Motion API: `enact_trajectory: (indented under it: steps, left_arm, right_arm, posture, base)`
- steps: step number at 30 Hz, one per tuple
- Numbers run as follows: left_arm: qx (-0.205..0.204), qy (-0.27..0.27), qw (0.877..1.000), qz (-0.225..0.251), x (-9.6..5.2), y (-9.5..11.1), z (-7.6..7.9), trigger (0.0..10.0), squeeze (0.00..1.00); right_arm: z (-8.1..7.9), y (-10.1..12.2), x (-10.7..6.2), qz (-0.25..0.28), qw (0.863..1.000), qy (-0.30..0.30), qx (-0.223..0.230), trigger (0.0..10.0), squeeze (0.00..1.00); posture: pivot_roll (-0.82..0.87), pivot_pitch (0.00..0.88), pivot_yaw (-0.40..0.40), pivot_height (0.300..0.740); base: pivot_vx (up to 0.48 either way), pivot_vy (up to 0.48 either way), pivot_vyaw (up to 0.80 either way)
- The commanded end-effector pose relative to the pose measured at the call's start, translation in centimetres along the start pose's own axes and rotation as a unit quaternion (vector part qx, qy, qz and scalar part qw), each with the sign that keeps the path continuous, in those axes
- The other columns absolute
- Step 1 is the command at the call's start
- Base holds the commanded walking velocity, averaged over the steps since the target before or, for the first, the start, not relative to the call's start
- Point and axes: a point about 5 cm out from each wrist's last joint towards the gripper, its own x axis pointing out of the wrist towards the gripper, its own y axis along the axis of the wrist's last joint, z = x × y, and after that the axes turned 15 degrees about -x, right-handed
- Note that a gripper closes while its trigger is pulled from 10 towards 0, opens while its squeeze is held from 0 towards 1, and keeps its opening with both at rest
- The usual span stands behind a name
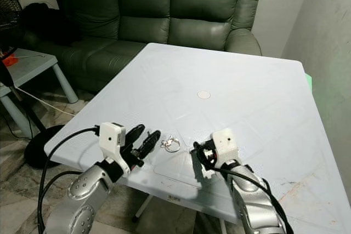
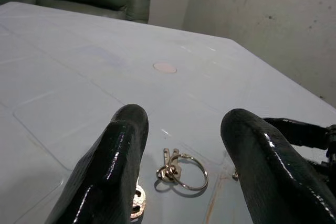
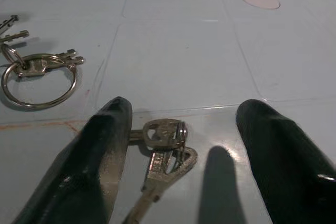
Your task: Hang keys on a hook
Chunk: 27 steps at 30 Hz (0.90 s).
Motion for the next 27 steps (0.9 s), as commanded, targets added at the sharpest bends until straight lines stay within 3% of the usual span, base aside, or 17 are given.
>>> enact_trajectory:
  steps: [1,2,3,13,15,16,17,18,19,21,22,23,27]
  left_arm:
    - [0.005,0.0,1.0,0.006,-0.12,0.44,0.24,10.0,0.0]
    - [0.005,0.0,1.0,0.006,-0.14,0.44,0.25,10.0,0.0]
    - [0.005,0.0,1.0,0.007,-0.17,0.45,0.27,10.0,0.0]
    - [0.002,0.002,1.0,0.007,-0.26,0.48,0.26,10.0,0.0]
    - [0.004,0.003,1.0,0.007,-0.27,0.5,0.26,10.0,0.0]
    - [0.003,0.004,1.0,0.007,-0.28,0.52,0.23,10.0,0.0]
    - [0.003,0.004,1.0,0.007,-0.29,0.55,0.22,10.0,0.0]
    - [0.003,0.005,1.0,0.007,-0.3,0.56,0.2,10.0,0.0]
    - [0.003,0.005,1.0,0.007,-0.3,0.56,0.19,10.0,0.0]
    - [0.003,0.006,1.0,0.007,-0.3,0.56,0.17,10.0,0.0]
    - [0.003,0.006,1.0,0.007,-0.3,0.56,0.17,10.0,0.0]
    - [0.003,0.006,1.0,0.007,-0.29,0.56,0.16,10.0,0.0]
    - [0.002,0.007,1.0,0.007,-0.29,0.56,0.14,10.0,0.0]
  right_arm:
    - [-0.08,-0.08,-0.09,-0.001,1.0,0.008,0.007,0.0,0.0]
    - [-0.01,-0.11,-0.11,-0.001,1.0,0.006,0.006,0.4,0.0]
    - [0.09,-0.09,-0.17,0.002,1.0,0.002,0.001,0.0,0.0]
    - [0.01,-0.21,-0.33,0.003,1.0,0.008,0.0,0.0,0.0]
    - [-0.09,-0.25,-0.35,0.002,1.0,0.007,-0.004,0.7,0.0]
    - [-0.17,-0.27,-0.35,0.003,1.0,0.01,-0.001,0.0,0.0]
    - [-0.22,-0.24,-0.36,0.003,1.0,0.011,-0.002,0.0,0.0]
    - [-0.23,-0.25,-0.34,0.002,1.0,0.009,-0.003,1.8,0.0]
    - [-0.24,-0.26,-0.31,0.0,1.0,0.008,-0.001,1.8,0.0]
    - [-0.31,-0.26,-0.28,0.0,1.0,0.011,0.0,4.4,0.0]
    - [-0.34,-0.24,-0.27,0.0,1.0,0.013,-0.001,6.4,0.0]
    - [-0.36,-0.26,-0.23,-0.003,1.0,0.012,-0.002,10.0,0.0]
    - [-0.25,-0.11,-0.2,0.004,1.0,0.005,-0.001,10.0,0.0]
  posture:
    - [0.15,0.0,0.005,0.74]
    - [0.15,0.0,0.005,0.74]
    - [0.15,0.0,0.005,0.74]
    - [0.15,0.0,0.005,0.74]
    - [0.15,0.0,0.005,0.74]
    - [0.15,0.0,0.005,0.74]
    - [0.15,0.0,0.005,0.74]
    - [0.15,0.0,0.005,0.74]
    - [0.15,0.0,0.005,0.74]
    - [0.15,0.0,0.005,0.74]
    - [0.15,0.0,0.005,0.74]
    - [0.15,0.0,0.005,0.74]
    - [0.15,0.0,0.005,0.74]
  base:
    - [0.0,0.0,0.0]
    - [0.0,0.0,0.0]
    - [0.0,0.0,0.0]
    - [0.0,0.0,0.0]
    - [0.0,0.0,0.0]
    - [0.0,0.0,0.0]
    - [0.0,0.0,0.0]
    - [0.0,0.0,0.0]
    - [0.0,0.0,0.0]
    - [0.0,0.0,0.0]
    - [0.0,0.0,0.0]
    - [0.0,0.0,0.0]
    - [0.0,0.0,0.0]
